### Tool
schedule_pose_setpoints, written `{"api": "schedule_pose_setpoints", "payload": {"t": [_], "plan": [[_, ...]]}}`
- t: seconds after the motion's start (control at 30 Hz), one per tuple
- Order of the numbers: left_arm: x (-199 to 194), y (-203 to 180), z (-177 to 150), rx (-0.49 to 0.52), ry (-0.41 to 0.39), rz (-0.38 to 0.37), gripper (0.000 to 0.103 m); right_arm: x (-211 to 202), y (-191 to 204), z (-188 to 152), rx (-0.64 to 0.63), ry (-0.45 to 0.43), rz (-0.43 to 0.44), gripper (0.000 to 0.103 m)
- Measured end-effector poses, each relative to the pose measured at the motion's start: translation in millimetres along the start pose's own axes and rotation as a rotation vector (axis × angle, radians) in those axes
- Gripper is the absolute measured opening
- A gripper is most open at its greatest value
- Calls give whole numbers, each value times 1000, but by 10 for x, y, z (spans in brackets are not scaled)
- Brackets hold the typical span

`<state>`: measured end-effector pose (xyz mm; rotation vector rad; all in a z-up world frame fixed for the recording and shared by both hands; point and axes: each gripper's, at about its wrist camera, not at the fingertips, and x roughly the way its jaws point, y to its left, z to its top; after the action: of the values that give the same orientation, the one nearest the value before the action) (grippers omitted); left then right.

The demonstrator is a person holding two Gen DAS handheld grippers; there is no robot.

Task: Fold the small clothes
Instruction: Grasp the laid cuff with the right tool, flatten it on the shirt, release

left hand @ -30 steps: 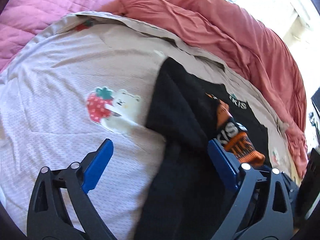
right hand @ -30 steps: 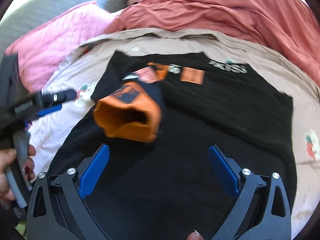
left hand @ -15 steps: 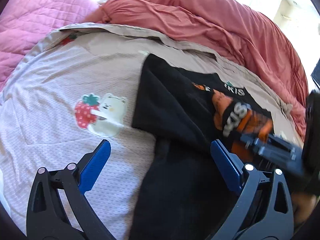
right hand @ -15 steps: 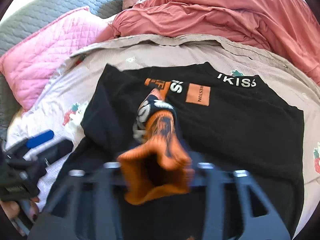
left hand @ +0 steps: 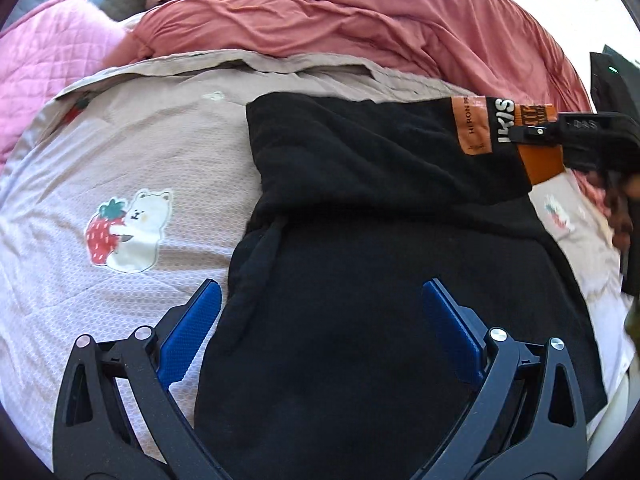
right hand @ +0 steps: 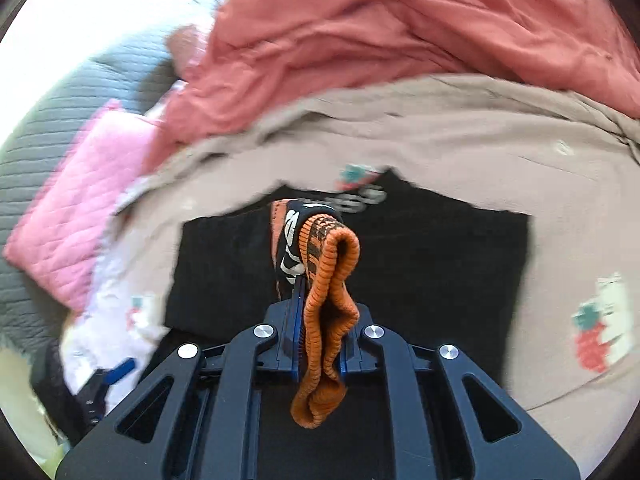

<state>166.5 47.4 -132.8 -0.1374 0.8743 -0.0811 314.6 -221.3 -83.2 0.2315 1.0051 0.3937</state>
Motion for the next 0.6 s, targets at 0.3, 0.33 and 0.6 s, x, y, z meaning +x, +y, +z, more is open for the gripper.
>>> {"api": "schedule_pose_setpoints", "payload": {"t": [0.3,0.33,0.6], "plan": [[58,-37,-27,7,28,11,94,362,-487,-73,80,110,-113,25],[60,-25,-31,4,30,12,94,345,-527,-98,89,99,-120,39],[63,-43,-24,3,30,0,94,122,-807,-403,213,35,8,53]]}}
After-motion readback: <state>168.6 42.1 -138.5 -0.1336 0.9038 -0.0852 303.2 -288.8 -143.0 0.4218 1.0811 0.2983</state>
